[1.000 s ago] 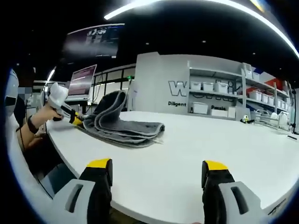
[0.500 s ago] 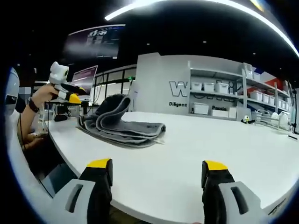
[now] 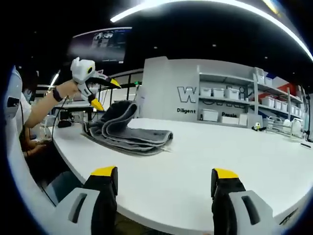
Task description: Open the folded towel by lifting each exposed corner and separating the folded layers until the towel lies flat within the target outline without major curled edges
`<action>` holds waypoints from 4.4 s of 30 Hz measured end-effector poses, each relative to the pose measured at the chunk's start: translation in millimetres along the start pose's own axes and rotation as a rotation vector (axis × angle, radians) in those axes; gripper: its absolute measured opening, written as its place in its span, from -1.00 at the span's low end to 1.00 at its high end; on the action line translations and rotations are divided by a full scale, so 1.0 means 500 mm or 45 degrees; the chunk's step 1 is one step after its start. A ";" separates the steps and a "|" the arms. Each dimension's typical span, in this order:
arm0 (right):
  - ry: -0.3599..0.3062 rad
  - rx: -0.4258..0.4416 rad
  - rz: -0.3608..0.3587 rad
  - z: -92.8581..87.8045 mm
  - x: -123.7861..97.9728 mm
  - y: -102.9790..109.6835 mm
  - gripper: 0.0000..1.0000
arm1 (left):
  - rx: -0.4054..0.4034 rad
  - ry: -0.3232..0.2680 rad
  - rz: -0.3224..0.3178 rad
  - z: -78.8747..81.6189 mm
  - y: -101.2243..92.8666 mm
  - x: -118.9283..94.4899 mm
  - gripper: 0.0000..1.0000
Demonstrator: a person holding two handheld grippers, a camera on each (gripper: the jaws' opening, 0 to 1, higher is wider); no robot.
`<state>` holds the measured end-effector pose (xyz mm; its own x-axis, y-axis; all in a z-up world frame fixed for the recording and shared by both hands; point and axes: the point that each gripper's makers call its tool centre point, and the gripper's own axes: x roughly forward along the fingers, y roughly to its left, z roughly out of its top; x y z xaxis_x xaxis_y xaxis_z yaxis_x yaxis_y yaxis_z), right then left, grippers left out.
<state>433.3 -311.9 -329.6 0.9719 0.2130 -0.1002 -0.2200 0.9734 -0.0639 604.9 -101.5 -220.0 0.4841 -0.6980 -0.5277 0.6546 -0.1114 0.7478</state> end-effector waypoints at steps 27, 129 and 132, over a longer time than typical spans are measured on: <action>-0.018 0.018 -0.053 -0.006 -0.023 -0.015 0.57 | 0.385 0.083 -0.443 0.038 -0.053 0.113 -0.89; 0.084 -0.688 0.629 0.336 0.633 0.057 -0.98 | -1.463 -0.155 0.707 -0.189 -0.321 -0.253 0.75; 0.104 -0.649 0.503 0.338 0.707 0.020 -0.98 | -1.460 -0.142 0.713 -0.190 -0.322 -0.257 0.75</action>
<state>789.0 -212.9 -198.0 0.8047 0.5199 -0.2867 -0.5912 0.6568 -0.4681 492.6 73.4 -310.9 0.8396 -0.5135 -0.1768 0.5291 0.8469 0.0529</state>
